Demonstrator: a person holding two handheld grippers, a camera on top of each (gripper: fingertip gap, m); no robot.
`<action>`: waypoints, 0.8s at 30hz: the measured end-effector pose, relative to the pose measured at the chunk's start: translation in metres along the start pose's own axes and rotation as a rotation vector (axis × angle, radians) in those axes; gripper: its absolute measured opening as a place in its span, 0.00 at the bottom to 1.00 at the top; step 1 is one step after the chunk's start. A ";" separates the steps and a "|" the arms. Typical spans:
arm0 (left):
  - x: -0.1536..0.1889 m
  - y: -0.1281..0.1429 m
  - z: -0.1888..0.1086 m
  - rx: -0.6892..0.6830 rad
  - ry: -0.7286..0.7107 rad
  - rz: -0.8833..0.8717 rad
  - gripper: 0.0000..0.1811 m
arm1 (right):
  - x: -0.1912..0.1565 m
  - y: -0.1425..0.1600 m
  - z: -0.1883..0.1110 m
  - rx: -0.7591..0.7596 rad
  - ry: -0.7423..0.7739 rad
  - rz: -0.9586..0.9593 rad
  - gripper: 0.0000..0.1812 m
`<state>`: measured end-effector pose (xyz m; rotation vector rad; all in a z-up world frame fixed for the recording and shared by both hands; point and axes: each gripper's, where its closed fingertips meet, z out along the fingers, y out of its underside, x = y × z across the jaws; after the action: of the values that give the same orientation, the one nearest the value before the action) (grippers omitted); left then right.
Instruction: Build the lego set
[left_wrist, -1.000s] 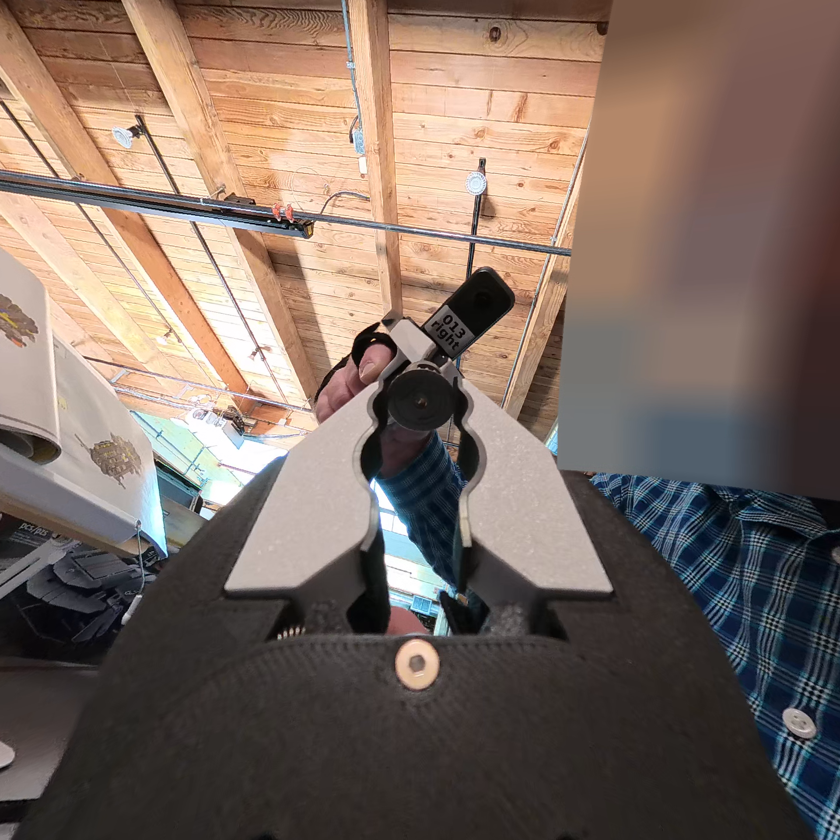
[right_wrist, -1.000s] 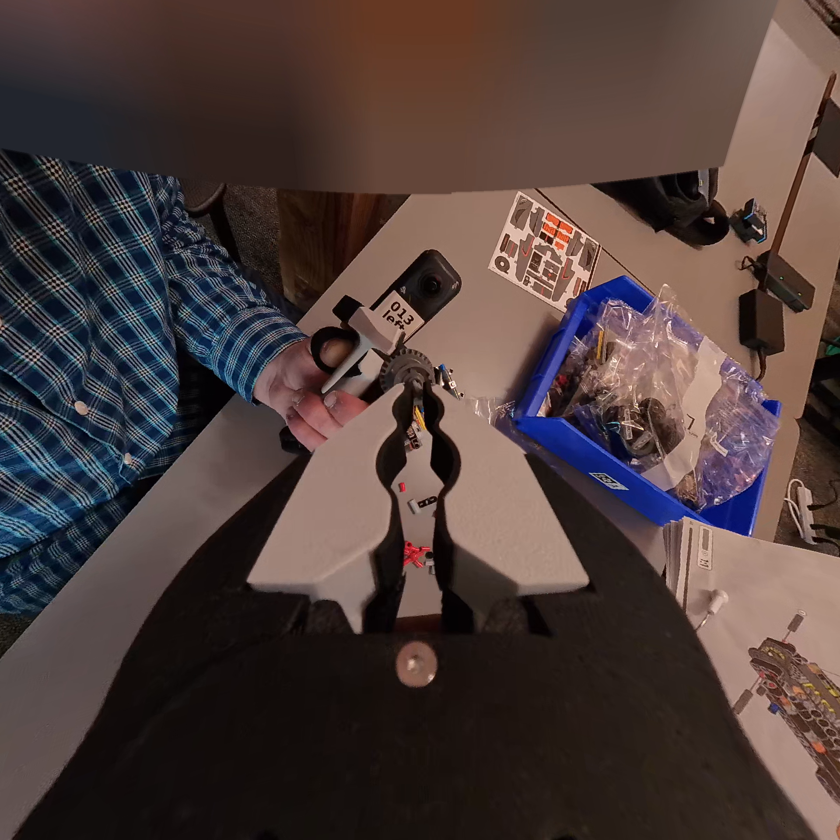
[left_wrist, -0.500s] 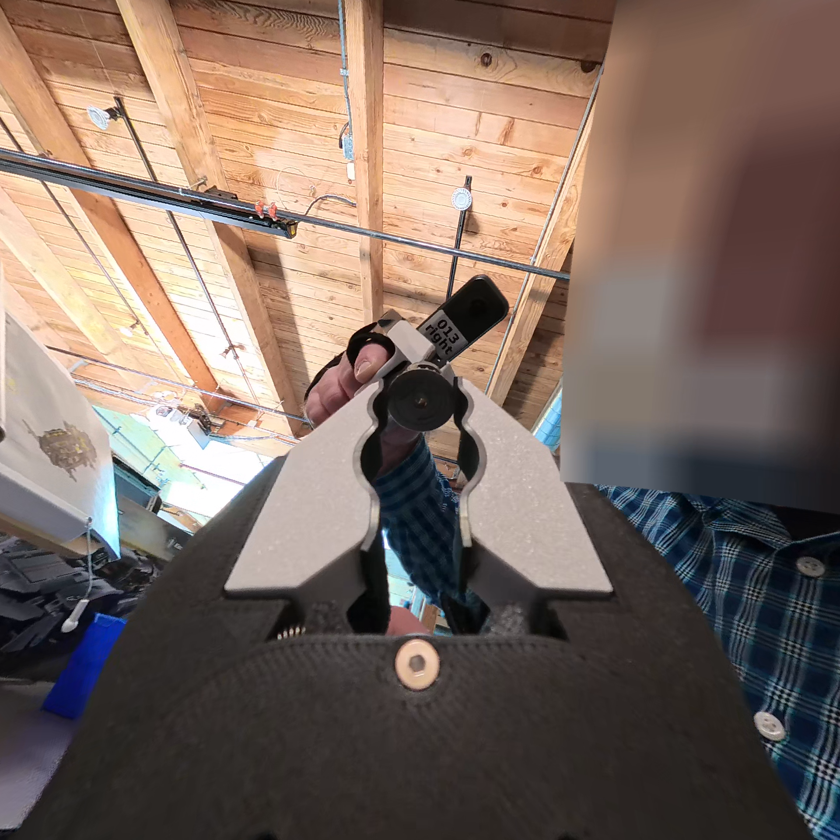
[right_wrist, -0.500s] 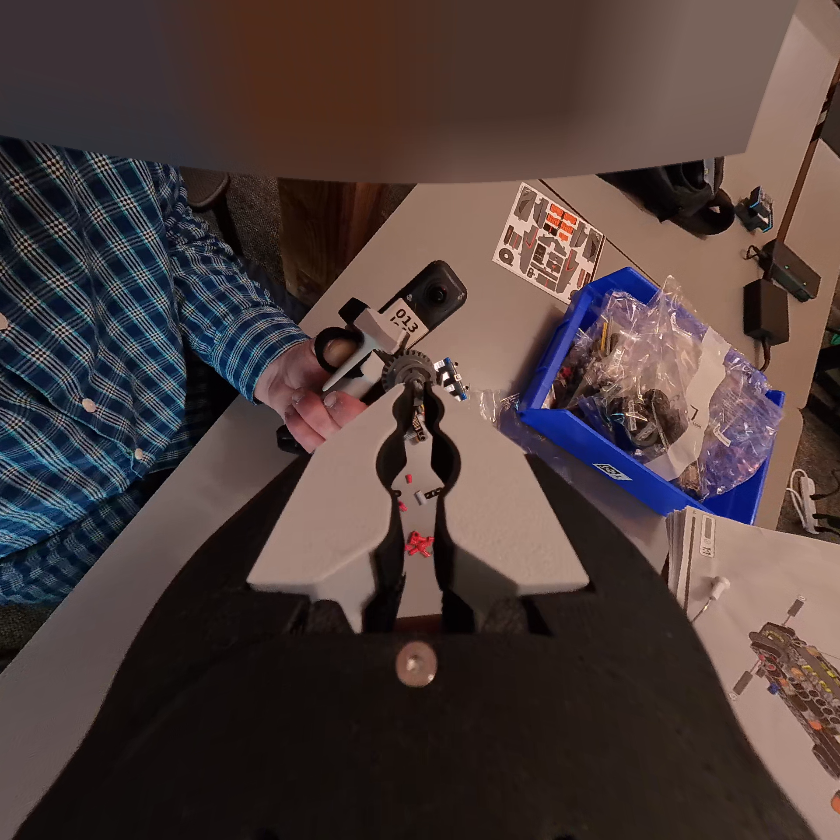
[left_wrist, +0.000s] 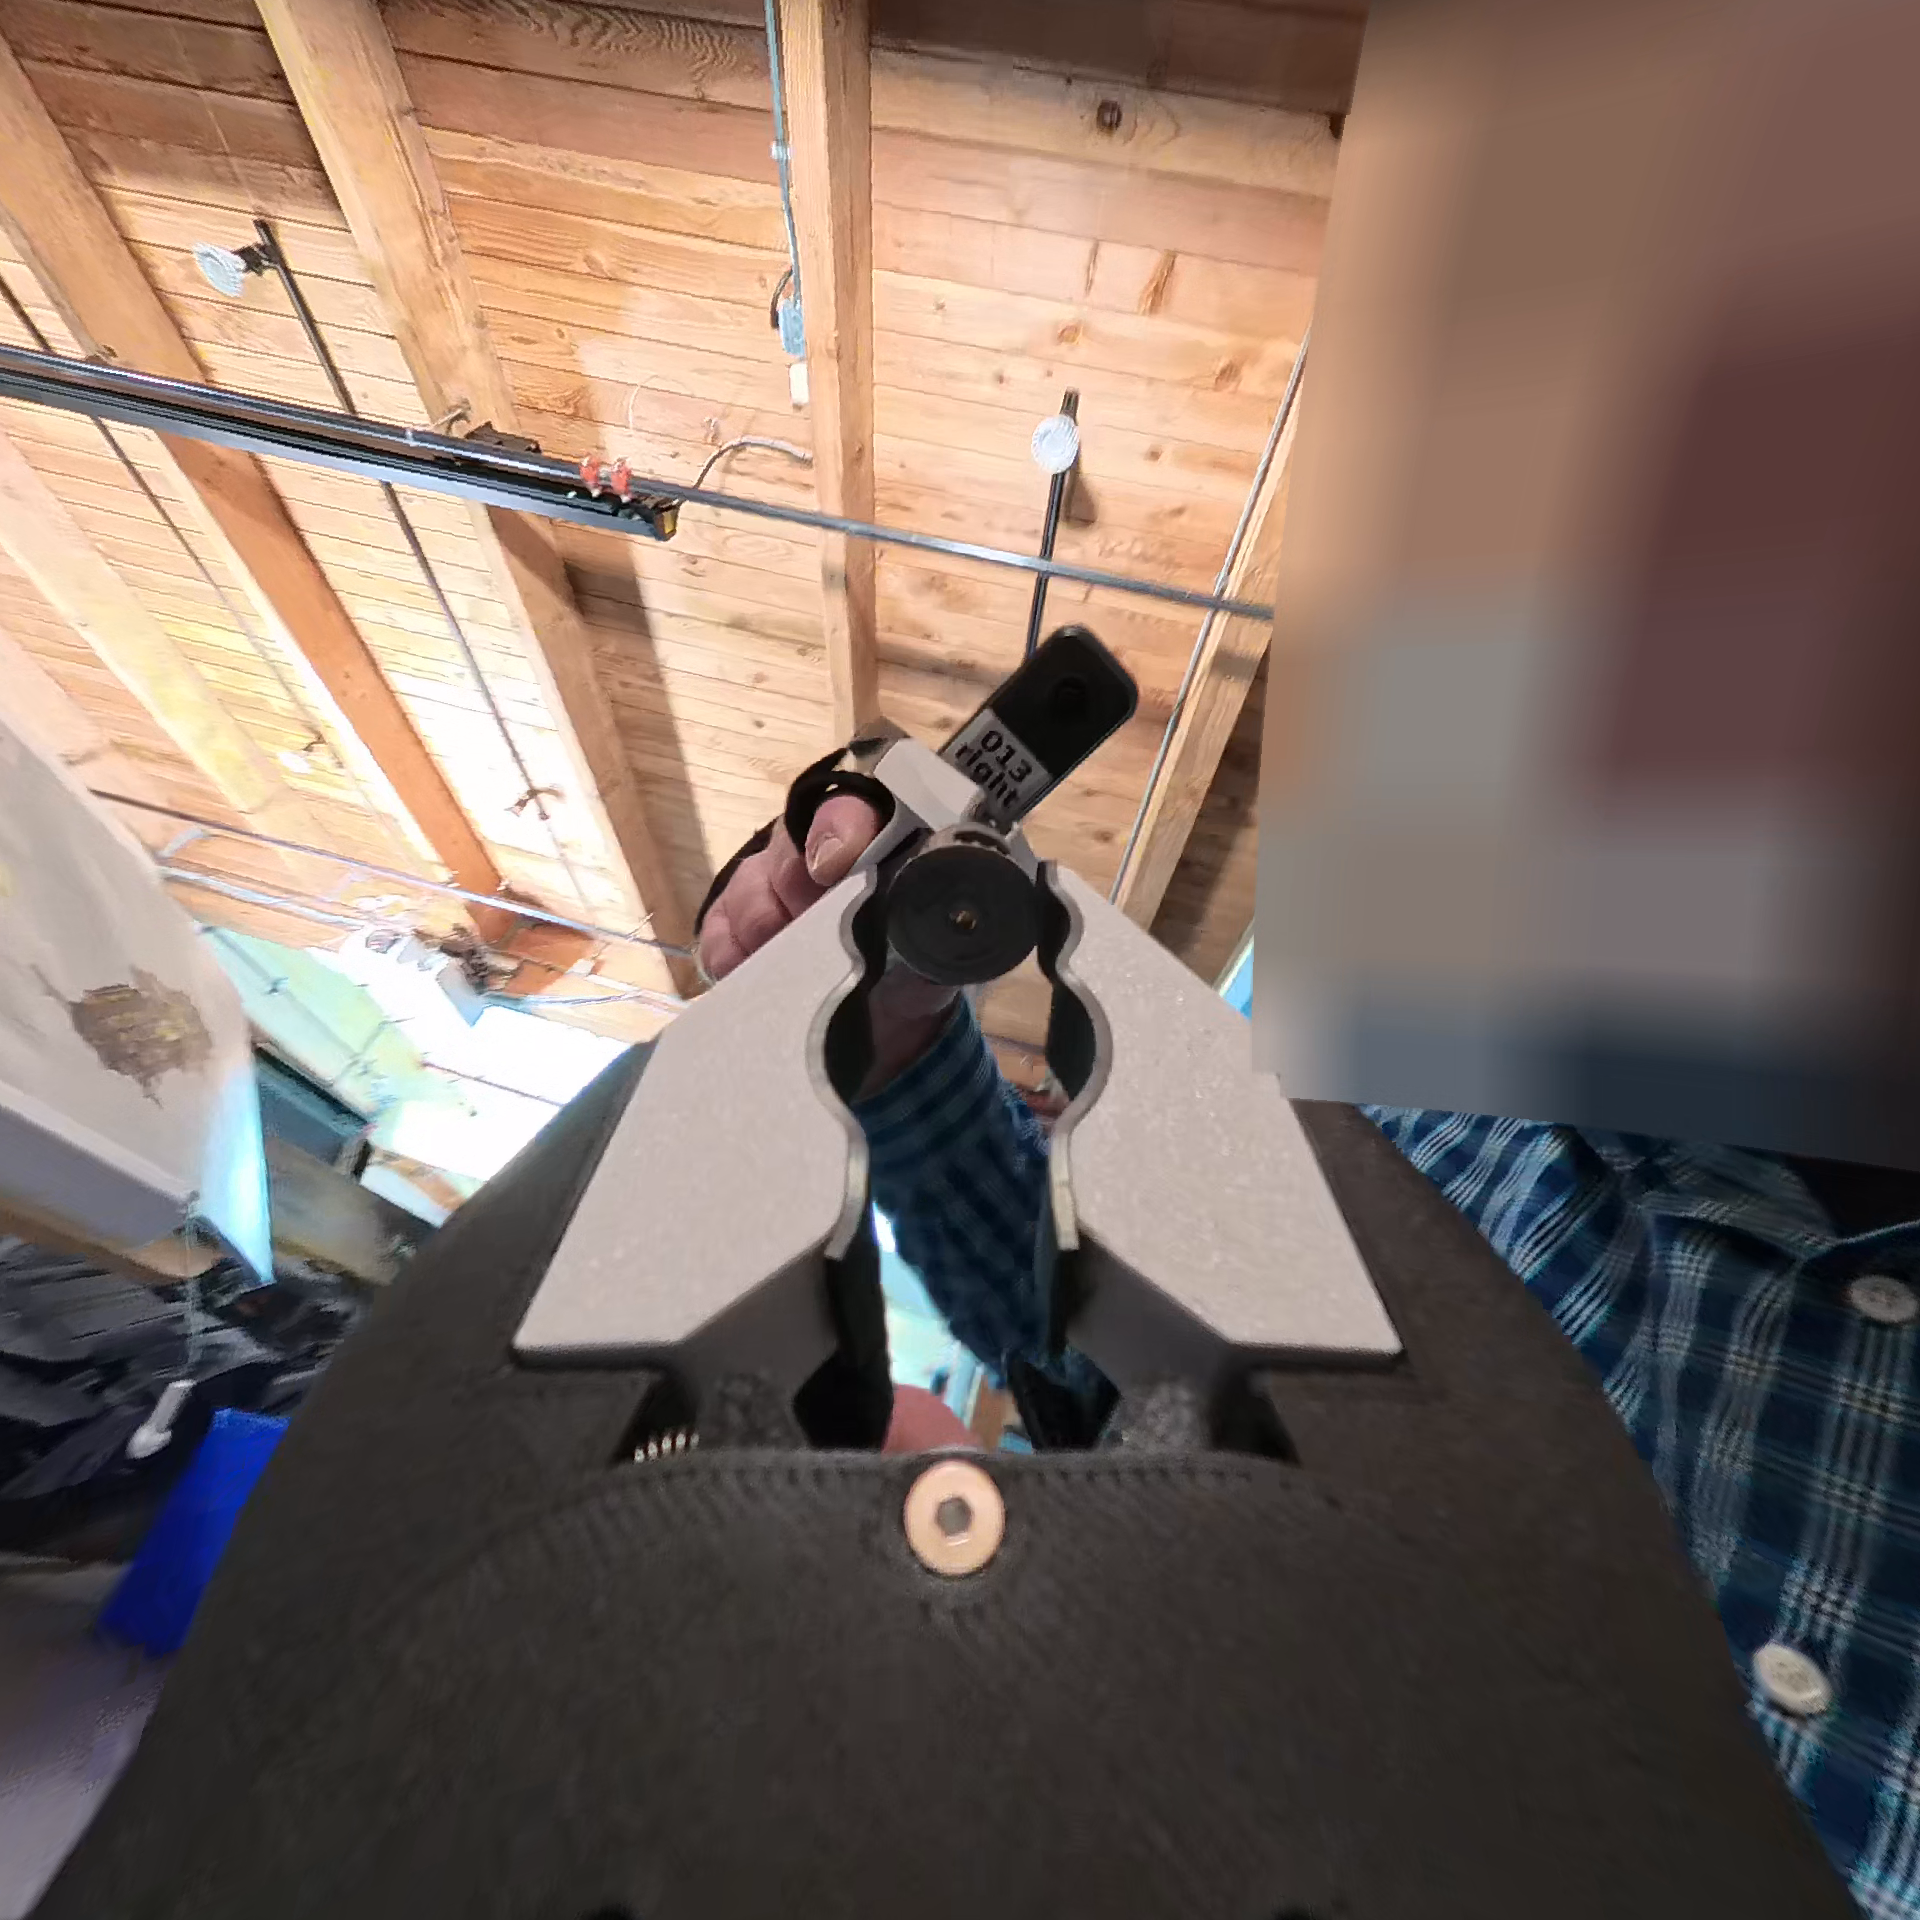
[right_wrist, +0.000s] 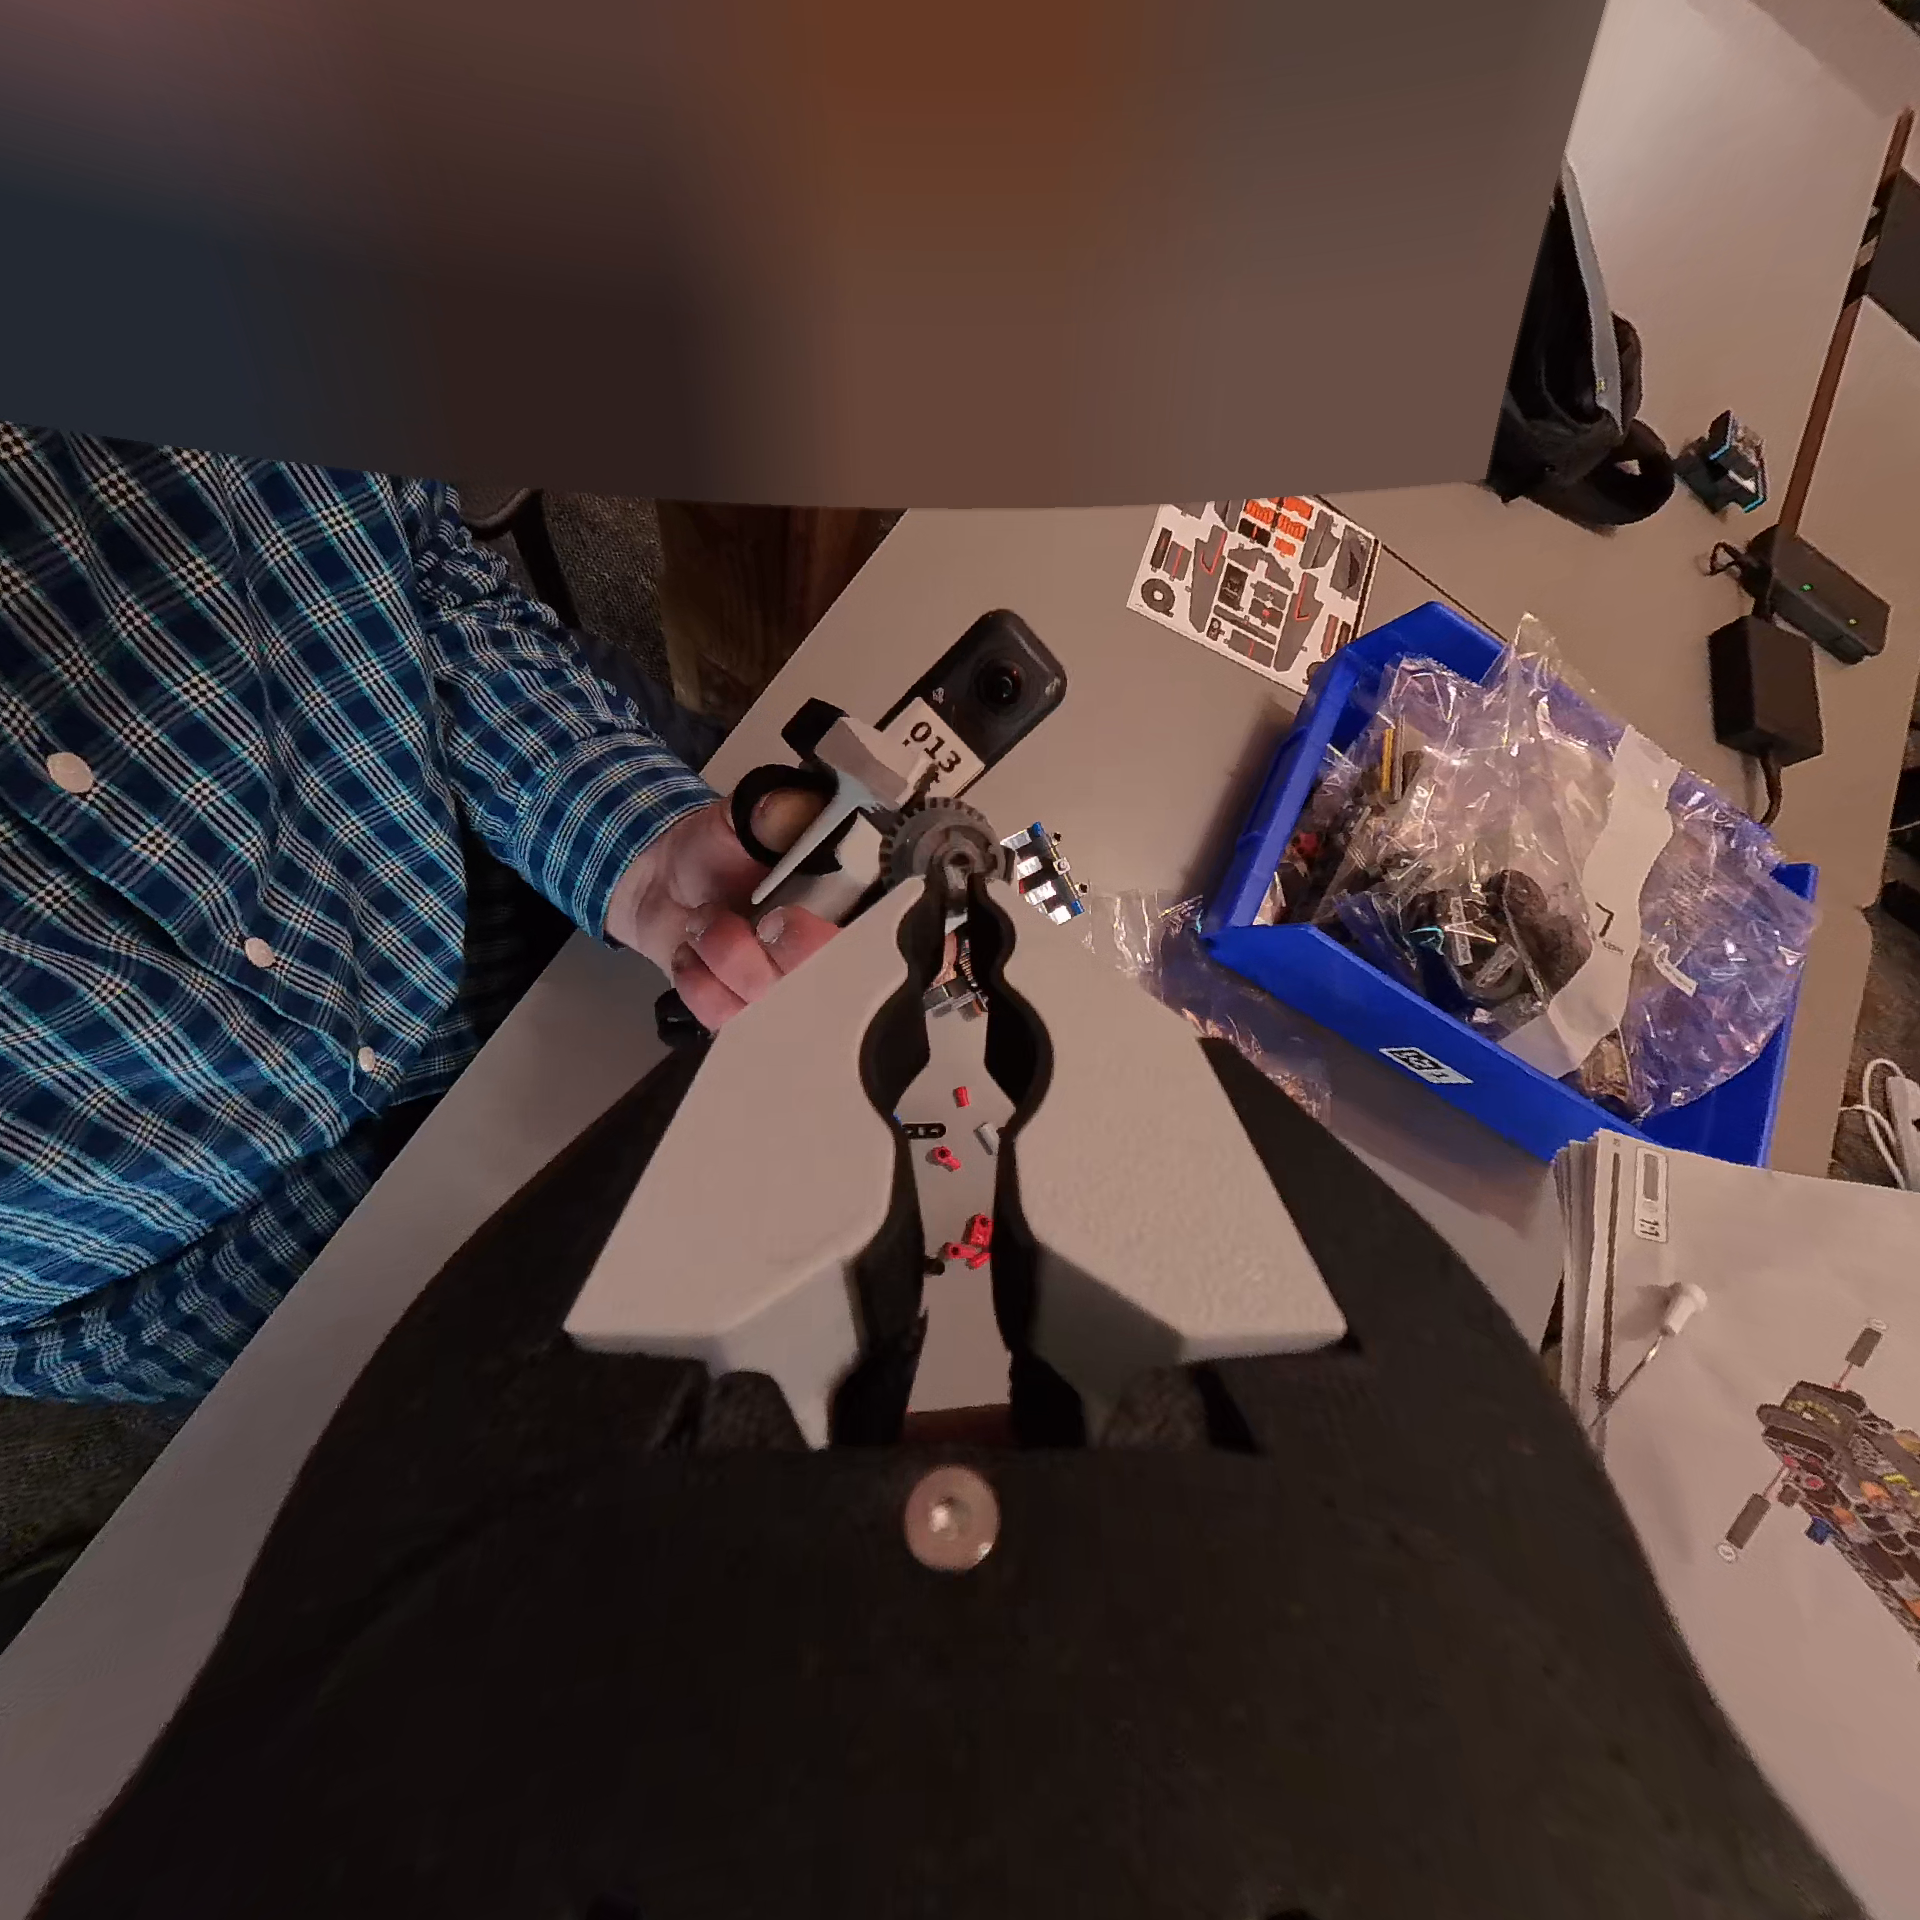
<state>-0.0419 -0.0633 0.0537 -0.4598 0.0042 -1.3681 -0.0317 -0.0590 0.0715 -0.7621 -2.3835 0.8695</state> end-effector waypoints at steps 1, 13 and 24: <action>-0.001 -0.001 -0.001 0.009 0.003 -0.014 0.14 | 0.000 -0.001 0.000 -0.001 0.003 -0.002 0.01; 0.002 -0.001 0.000 0.029 0.039 -0.055 0.14 | -0.001 -0.004 -0.009 0.009 0.085 -0.024 0.01; 0.004 0.003 0.010 -0.037 -0.009 0.094 0.14 | -0.020 0.049 -0.046 -0.087 0.366 0.065 0.01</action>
<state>-0.0356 -0.0632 0.0623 -0.4910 0.0427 -1.2750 0.0271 -0.0214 0.0642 -0.9484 -2.0906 0.5941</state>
